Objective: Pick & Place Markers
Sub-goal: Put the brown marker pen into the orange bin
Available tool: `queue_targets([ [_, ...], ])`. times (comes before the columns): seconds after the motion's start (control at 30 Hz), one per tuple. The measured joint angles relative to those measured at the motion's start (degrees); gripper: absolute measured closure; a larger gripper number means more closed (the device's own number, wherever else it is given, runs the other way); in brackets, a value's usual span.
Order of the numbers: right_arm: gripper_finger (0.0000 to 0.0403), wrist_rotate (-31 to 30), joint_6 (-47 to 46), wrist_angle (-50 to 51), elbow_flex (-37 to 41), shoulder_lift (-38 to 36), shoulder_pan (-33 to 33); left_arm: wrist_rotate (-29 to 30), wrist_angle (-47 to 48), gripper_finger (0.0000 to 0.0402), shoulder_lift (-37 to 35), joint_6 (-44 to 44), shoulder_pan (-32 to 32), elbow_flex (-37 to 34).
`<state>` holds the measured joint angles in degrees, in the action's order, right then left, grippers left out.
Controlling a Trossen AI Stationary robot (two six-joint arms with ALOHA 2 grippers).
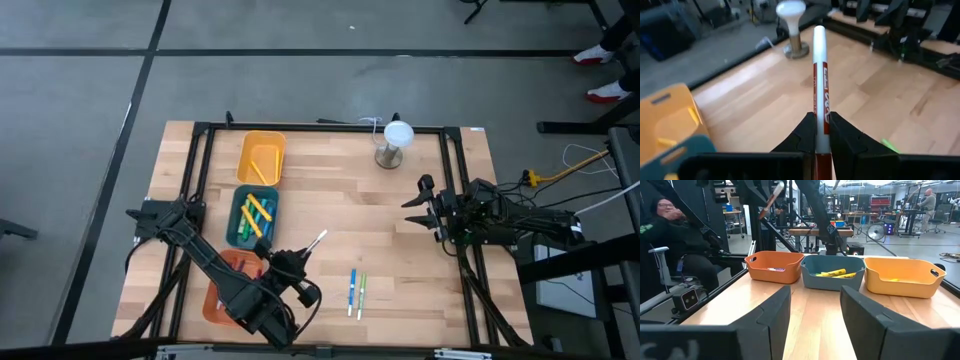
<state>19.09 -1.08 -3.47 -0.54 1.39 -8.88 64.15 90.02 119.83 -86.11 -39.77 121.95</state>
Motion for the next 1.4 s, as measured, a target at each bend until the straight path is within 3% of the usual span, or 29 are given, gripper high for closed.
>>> queue_targets([
  [0.2,0.0233,0.0,0.0,0.0,0.0,0.0,0.0,-5.7,0.0,0.0375,-0.5,3.2,0.2,0.0],
  [0.37,0.0233,0.0,0.0,0.0,0.0,0.0,0.0,-2.7,0.0,0.0375,-4.9,6.0,0.0,-1.4],
  [0.53,0.0233,0.0,0.0,0.0,0.0,0.0,0.0,-2.2,-0.1,0.0375,-11.1,3.9,0.2,-9.2],
  [0.77,0.0233,0.0,0.0,0.0,0.0,0.0,0.0,-4.0,0.0,0.0375,-24.1,-8.2,0.1,-27.9],
  [1.03,0.0233,0.0,-0.1,0.0,0.0,0.0,0.0,-5.2,-0.1,0.0375,-38.1,-31.5,-4.0,-46.0],
  [1.2,0.0233,0.0,-0.1,0.0,0.0,0.0,0.0,-9.9,-2.1,0.0375,-39.6,-41.4,-5.9,-50.4],
  [1.4,0.0233,0.0,-0.1,0.0,0.0,0.0,0.0,-23.3,-7.8,0.0375,-38.4,-39.7,-6.1,-50.5],
])
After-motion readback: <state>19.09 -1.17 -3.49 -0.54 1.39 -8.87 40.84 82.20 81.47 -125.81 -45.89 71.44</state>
